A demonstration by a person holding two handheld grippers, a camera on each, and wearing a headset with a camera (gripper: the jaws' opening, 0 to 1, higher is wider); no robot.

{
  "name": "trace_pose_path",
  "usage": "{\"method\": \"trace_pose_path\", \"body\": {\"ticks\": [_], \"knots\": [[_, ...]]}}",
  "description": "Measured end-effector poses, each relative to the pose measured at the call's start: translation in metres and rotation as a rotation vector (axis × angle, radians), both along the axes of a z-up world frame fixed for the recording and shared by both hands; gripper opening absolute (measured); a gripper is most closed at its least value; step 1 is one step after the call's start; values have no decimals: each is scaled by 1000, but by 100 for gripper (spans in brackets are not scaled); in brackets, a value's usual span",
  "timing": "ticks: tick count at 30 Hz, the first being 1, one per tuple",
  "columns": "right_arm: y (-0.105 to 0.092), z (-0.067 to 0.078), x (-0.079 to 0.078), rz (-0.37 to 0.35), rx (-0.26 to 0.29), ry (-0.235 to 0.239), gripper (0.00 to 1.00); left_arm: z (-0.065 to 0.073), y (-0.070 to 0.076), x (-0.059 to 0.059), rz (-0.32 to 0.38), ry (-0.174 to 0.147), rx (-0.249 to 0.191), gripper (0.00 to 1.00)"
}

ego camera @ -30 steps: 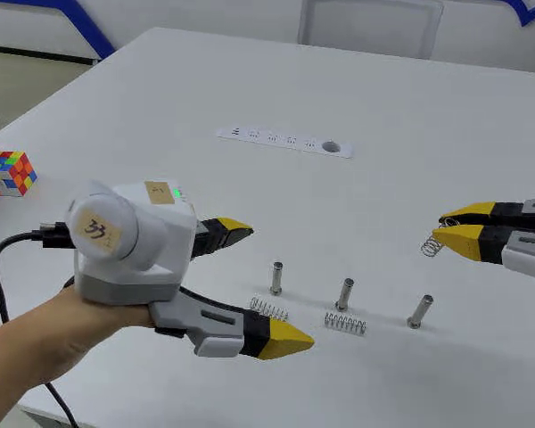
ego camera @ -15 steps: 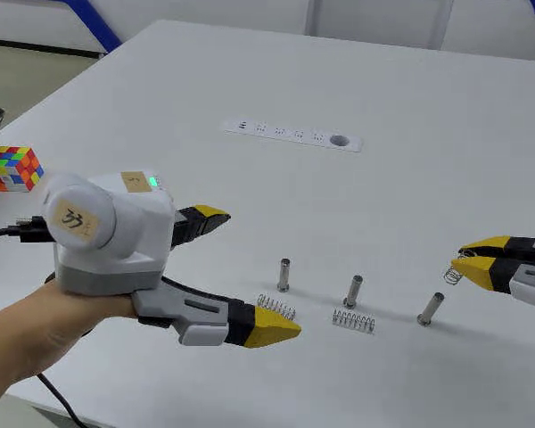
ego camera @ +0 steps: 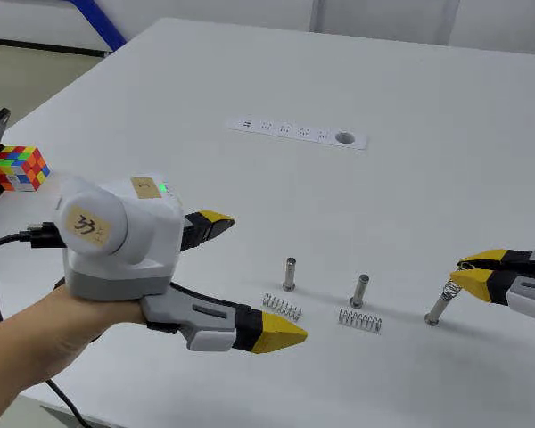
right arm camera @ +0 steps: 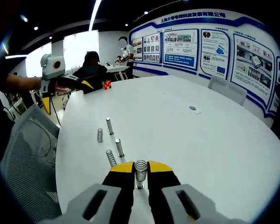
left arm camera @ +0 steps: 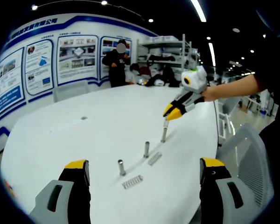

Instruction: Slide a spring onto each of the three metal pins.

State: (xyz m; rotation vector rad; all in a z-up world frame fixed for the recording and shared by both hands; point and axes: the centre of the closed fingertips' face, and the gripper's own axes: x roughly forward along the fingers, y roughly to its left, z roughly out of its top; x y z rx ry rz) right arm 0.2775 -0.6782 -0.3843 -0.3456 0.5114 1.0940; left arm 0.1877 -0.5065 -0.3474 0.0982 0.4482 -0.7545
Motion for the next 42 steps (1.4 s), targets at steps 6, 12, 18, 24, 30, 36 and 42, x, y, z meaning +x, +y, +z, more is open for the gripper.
{"method": "trace_pose_path", "body": {"ticks": [6,12,18,24,30,36,42], "knots": [[1,-8,-1,8,-16,3,11,-2,2,-1,2,10,4,100],[3,-15,-2,9,-27,8,11,-4,5,-2,10,19,7,100],[3,-19,-1,10,-34,10,11,-3,8,-1,22,19,2,100],[3,-26,-2,6,-43,15,11,-2,8,0,22,20,0,100],[3,-35,-3,10,-59,21,11,-3,11,0,30,25,2,100],[3,-45,0,6,-75,29,11,-3,14,-1,31,27,0,100],[3,-52,-1,5,-86,42,11,-3,21,-2,49,30,-4,100]]}}
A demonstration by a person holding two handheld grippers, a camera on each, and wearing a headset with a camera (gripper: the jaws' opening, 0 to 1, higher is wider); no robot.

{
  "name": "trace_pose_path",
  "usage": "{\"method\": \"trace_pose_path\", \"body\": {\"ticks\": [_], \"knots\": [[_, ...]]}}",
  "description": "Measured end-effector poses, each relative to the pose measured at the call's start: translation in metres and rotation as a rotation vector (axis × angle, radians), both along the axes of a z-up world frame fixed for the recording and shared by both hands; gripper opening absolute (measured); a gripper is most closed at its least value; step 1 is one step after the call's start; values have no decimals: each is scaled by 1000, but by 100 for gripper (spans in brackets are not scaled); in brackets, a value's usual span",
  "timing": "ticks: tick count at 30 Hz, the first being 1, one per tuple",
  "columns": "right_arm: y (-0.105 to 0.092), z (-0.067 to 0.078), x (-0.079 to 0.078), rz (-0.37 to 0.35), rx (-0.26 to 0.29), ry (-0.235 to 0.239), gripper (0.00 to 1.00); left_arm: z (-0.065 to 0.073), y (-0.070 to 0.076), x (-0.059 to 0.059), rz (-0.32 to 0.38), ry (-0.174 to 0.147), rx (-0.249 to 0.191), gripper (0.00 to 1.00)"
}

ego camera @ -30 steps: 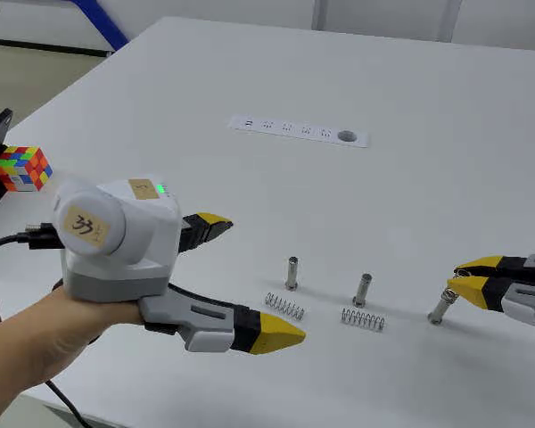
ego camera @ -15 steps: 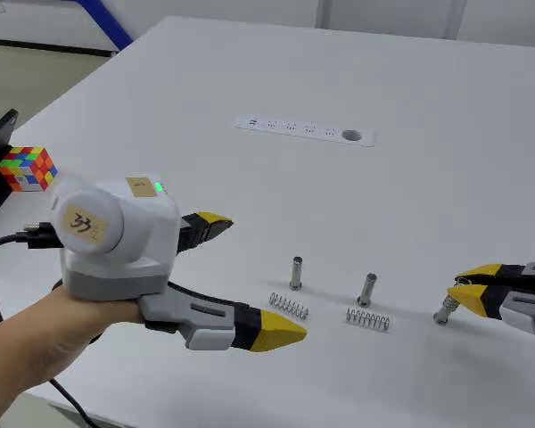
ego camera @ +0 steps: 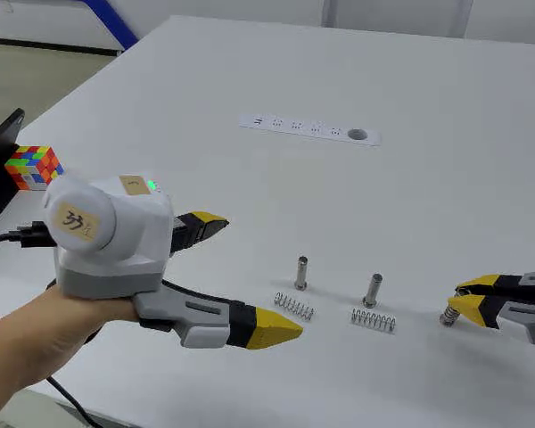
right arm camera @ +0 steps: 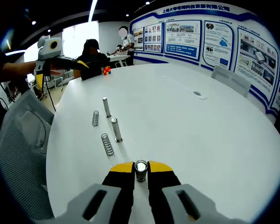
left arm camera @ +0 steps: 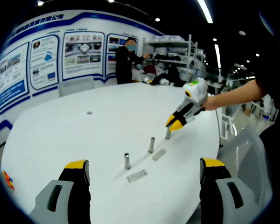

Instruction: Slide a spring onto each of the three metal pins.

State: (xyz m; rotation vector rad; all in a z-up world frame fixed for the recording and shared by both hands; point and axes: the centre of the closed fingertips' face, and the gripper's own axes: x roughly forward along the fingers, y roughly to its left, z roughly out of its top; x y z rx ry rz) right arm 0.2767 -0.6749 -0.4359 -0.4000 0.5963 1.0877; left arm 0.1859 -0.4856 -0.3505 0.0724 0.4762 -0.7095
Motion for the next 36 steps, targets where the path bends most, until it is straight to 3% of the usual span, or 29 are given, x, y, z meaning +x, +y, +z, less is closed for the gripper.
{"method": "trace_pose_path", "body": {"ticks": [18,36], "knots": [[-1,-6,-2,-3,-29,0,12,2,-1,-3,-7,-3,6,100],[-4,10,-5,0,-32,-17,13,9,-5,-7,-22,-20,5,100]]}}
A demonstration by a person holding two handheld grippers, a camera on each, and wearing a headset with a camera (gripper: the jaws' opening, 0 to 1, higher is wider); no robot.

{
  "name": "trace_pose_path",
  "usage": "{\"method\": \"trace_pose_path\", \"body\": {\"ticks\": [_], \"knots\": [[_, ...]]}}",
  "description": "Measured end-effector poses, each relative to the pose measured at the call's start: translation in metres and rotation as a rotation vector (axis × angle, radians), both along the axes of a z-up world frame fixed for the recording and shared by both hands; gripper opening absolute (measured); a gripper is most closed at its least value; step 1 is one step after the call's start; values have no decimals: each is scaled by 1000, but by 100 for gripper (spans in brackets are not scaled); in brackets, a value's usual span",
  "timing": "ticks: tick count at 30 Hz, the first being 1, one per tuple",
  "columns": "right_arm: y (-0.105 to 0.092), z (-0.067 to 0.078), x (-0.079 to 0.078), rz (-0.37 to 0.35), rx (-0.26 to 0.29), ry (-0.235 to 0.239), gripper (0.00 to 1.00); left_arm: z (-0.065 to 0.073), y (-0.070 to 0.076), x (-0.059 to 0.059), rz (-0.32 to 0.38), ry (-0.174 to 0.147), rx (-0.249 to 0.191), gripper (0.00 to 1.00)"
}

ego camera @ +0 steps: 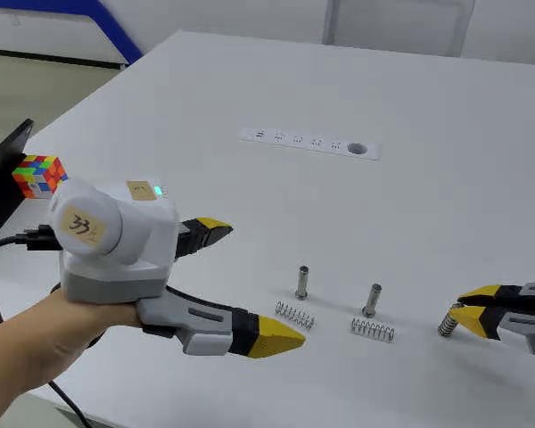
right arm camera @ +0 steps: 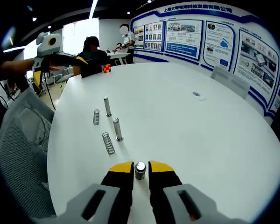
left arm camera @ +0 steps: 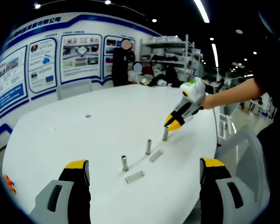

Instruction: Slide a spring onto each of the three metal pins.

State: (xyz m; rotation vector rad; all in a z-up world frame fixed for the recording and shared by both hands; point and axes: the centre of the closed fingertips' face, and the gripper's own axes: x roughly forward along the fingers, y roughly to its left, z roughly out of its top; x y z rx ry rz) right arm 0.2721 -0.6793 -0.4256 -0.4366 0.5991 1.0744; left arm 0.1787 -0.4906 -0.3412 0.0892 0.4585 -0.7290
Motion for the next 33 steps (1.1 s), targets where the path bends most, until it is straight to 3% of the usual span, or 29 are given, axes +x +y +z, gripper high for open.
{"method": "trace_pose_path", "body": {"ticks": [9,13,23,33], "knots": [[18,34,-3,10,77,-41,13,-1,6,-2,10,-1,0,100],[32,38,-10,54,82,-50,13,0,6,-2,12,-2,-6,100],[68,8,-35,130,65,0,14,-1,11,-4,22,2,-17,100],[82,-36,-37,106,-22,37,14,-14,15,-10,33,36,-16,100]]}}
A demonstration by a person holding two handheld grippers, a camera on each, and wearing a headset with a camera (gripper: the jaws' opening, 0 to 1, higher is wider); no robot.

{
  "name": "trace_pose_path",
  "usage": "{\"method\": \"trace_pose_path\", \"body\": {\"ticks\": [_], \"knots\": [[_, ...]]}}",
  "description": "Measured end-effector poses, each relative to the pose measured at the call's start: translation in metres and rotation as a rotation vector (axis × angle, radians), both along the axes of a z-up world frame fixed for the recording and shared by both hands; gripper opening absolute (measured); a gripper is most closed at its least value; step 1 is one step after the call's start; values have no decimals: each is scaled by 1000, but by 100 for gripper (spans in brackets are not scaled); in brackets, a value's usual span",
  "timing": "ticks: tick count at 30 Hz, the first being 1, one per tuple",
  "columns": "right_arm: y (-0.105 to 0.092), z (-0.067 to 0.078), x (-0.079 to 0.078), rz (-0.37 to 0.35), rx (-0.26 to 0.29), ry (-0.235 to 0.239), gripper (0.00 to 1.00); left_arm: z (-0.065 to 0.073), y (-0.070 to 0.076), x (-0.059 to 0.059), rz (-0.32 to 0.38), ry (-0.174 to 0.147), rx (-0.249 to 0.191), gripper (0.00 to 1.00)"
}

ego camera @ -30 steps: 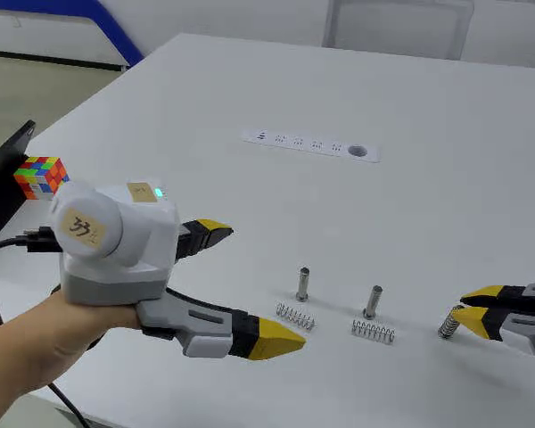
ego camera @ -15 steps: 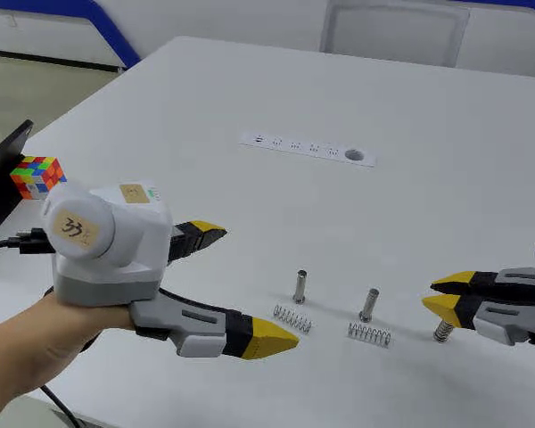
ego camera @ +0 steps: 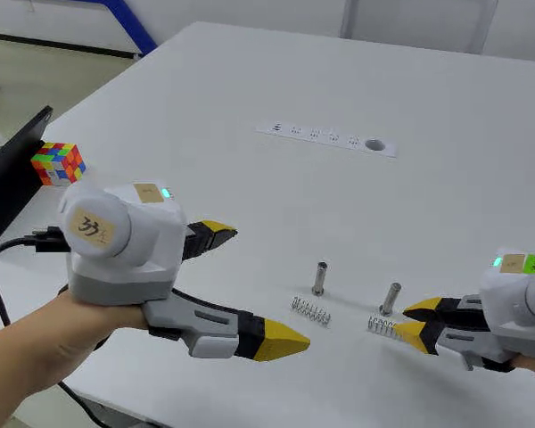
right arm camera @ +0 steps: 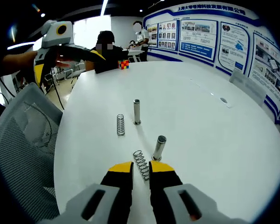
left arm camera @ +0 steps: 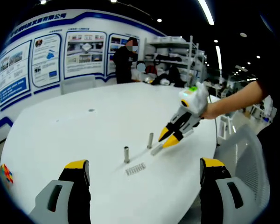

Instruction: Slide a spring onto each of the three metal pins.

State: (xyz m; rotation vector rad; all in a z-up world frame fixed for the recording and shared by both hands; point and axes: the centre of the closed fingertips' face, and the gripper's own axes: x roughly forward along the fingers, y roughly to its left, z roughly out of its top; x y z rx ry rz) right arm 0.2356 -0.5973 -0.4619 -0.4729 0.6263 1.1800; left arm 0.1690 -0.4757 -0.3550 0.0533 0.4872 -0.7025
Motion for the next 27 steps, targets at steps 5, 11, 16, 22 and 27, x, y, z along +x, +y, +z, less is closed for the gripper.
{"method": "trace_pose_path", "body": {"ticks": [5,11,16,22,27], "knots": [[-3,-11,7,-3,-43,-5,14,0,4,1,14,2,-10,100],[-6,-15,6,8,-57,10,14,0,6,3,26,4,-17,100],[-6,-21,4,23,-72,22,14,-2,5,3,23,9,-15,100],[-4,-22,0,46,-77,19,13,-4,5,3,22,13,-15,100],[-2,-22,-3,61,-76,24,12,-2,4,2,22,9,-14,100]]}}
